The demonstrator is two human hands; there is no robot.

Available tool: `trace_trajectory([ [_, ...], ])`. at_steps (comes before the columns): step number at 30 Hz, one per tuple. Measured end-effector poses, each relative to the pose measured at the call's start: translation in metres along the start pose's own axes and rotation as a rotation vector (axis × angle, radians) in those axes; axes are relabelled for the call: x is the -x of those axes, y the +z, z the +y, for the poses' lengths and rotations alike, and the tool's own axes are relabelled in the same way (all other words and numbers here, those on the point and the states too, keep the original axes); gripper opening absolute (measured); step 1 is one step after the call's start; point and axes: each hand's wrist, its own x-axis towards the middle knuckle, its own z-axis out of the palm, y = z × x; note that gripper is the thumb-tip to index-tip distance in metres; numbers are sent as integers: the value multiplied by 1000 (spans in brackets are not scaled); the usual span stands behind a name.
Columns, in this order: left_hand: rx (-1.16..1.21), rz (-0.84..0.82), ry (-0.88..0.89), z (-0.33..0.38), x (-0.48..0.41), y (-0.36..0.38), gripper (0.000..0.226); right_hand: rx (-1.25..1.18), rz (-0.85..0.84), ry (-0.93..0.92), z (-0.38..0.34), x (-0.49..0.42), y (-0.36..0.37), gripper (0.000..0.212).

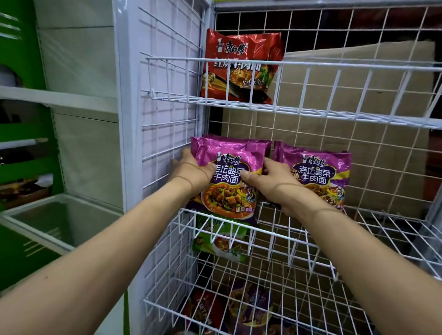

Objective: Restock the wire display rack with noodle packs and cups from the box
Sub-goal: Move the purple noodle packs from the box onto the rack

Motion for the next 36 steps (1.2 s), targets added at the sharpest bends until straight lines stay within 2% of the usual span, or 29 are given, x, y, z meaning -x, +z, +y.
trace_trajectory([
  [4, -17, -20, 29, 7, 10, 2, 59, -2, 8, -29, -2, 15, -9, 22],
  [6, -34, -16, 62, 12, 15, 5, 55, -6, 24, -53, -1, 22, -17, 15],
  [12, -50, -68, 142, 41, 34, 19, 70, 15, 132, -34, 5, 37, -53, 39],
  [17, 25, -134, 210, 63, 46, 43, 63, -45, 242, -37, 16, 47, -87, 26],
  [20, 76, -184, 218, 75, 50, 60, 70, -78, 317, -25, 21, 49, -100, 14],
  [27, 133, -248, 226, 91, 52, 91, 69, -172, 394, 53, 28, 42, -121, 20],
  [30, 108, -274, 167, 93, 51, 101, 71, -169, 368, 112, 37, 40, -125, 34],
  [33, 49, -292, 110, 89, 51, 109, 75, -175, 257, 213, 49, 39, -123, 30],
  [36, -7, -280, 92, 83, 47, 114, 72, -164, 231, 208, 56, 36, -121, 29],
])
